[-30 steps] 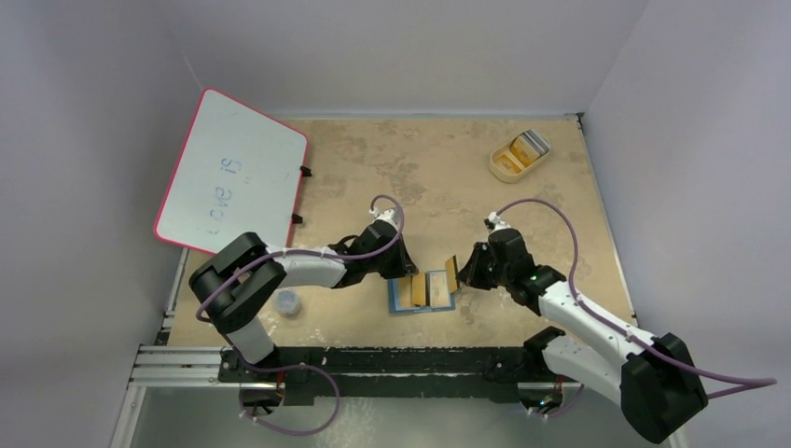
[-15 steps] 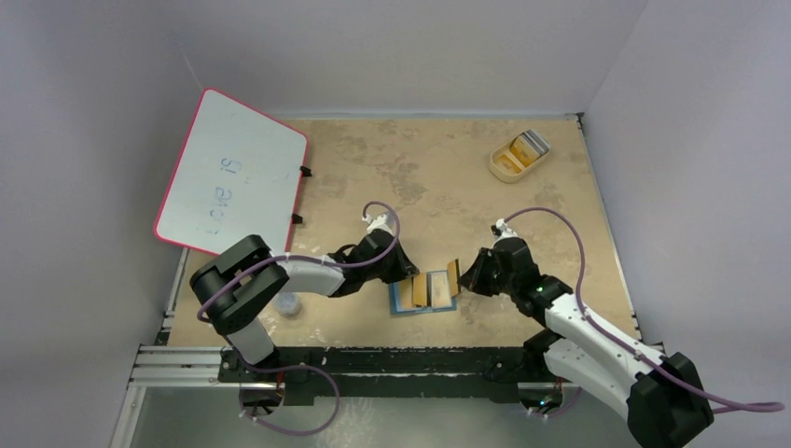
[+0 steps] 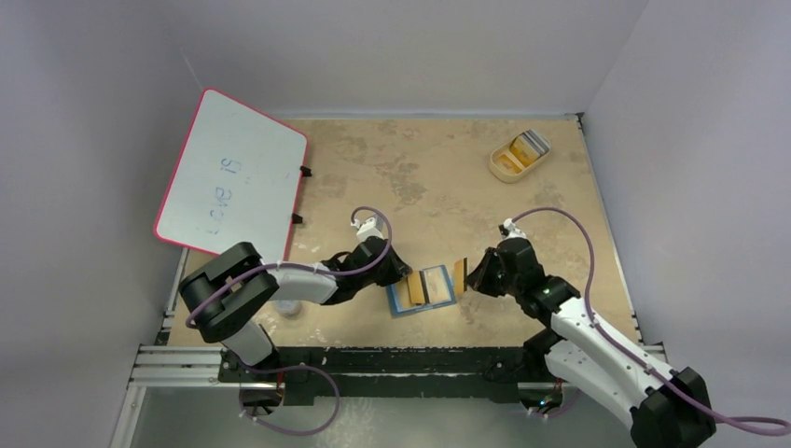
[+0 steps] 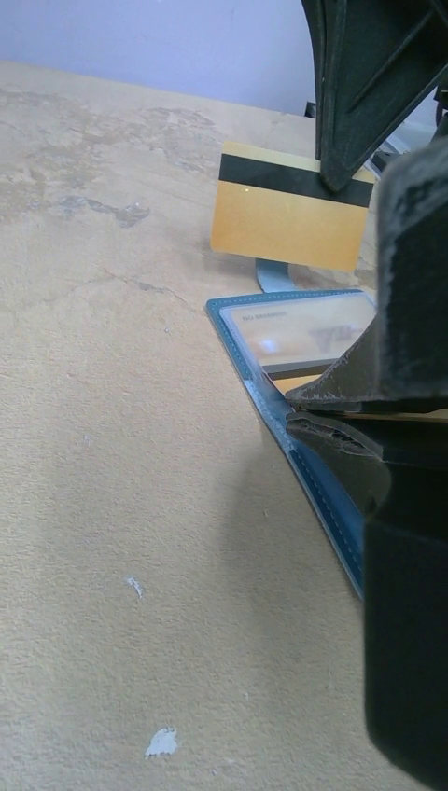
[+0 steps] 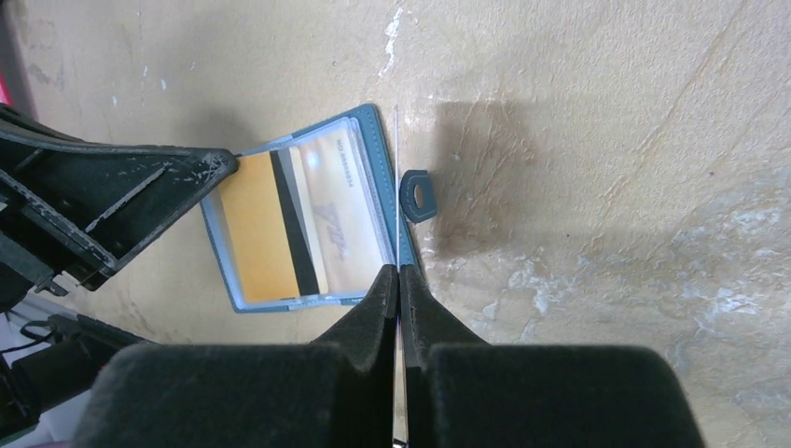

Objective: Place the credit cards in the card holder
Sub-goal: Insert the credit card into the card holder.

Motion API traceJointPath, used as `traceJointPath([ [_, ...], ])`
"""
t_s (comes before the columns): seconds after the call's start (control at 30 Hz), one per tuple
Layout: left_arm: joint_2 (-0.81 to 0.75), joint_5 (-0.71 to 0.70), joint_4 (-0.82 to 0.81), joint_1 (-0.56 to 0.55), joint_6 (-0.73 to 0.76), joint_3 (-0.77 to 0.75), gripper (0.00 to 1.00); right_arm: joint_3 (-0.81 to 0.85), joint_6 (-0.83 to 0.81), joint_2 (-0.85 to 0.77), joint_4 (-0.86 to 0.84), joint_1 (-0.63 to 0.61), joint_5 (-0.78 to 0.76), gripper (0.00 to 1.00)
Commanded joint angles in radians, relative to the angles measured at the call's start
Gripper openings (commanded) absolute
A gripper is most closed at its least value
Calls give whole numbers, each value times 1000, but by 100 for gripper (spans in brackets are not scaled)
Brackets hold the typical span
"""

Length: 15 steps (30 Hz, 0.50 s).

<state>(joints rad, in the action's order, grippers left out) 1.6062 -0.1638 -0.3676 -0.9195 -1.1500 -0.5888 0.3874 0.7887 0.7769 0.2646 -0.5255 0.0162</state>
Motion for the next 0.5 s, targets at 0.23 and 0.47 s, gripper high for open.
traceJointPath([
  [0.23,-43,-117,-6,-5,8,-3,0,50,-30,117,-12,-49,-1,0],
  [0.47,-5,-103,-50,-5,11,-23,0,15,45,160,-124,-140,46,0],
])
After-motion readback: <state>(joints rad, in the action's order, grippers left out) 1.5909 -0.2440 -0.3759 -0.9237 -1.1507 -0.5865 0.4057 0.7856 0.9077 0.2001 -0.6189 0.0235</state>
